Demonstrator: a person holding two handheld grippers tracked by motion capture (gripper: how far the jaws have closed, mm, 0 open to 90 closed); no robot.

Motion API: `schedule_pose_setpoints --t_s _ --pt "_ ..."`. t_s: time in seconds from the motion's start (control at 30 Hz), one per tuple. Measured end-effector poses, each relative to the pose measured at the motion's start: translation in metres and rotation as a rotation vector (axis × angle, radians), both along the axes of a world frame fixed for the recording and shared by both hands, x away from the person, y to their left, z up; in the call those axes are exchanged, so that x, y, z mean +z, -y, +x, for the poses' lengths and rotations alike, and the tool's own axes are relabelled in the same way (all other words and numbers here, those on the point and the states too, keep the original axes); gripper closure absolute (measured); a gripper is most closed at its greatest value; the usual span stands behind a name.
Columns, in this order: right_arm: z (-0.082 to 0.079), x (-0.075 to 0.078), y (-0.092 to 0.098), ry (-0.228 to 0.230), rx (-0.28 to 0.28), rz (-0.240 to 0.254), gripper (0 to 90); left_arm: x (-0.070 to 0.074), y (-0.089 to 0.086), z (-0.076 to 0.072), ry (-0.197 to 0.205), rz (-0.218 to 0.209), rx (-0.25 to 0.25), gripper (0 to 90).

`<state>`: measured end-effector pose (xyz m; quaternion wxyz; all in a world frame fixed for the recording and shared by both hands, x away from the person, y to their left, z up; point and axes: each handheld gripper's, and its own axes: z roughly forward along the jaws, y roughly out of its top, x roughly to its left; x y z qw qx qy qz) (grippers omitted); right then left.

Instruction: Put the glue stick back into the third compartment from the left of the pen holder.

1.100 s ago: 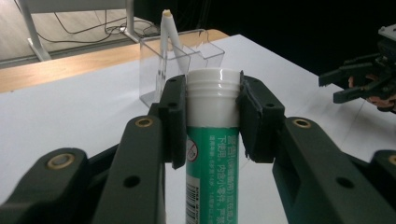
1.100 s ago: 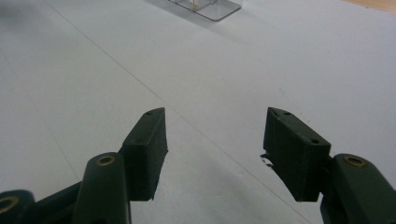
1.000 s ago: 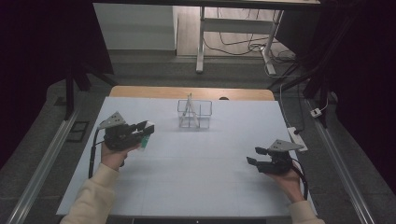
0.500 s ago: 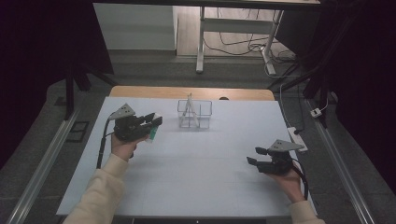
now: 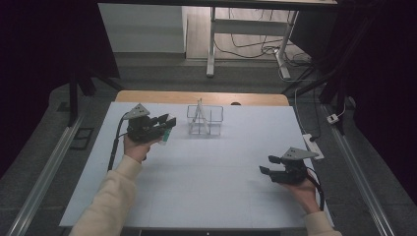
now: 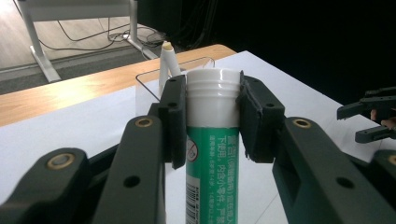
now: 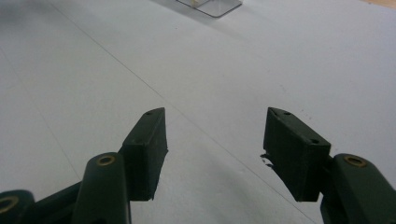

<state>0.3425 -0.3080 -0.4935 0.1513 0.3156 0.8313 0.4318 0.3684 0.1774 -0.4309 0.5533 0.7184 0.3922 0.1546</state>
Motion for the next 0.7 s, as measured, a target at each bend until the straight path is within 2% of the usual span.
schedule_pose_setpoints --t_s 0.7 --pt "0.0 -0.001 0.0 -0.004 0.001 -0.005 38.8 0.01 0.022 0.021 -0.001 0.035 -0.012 64.7"
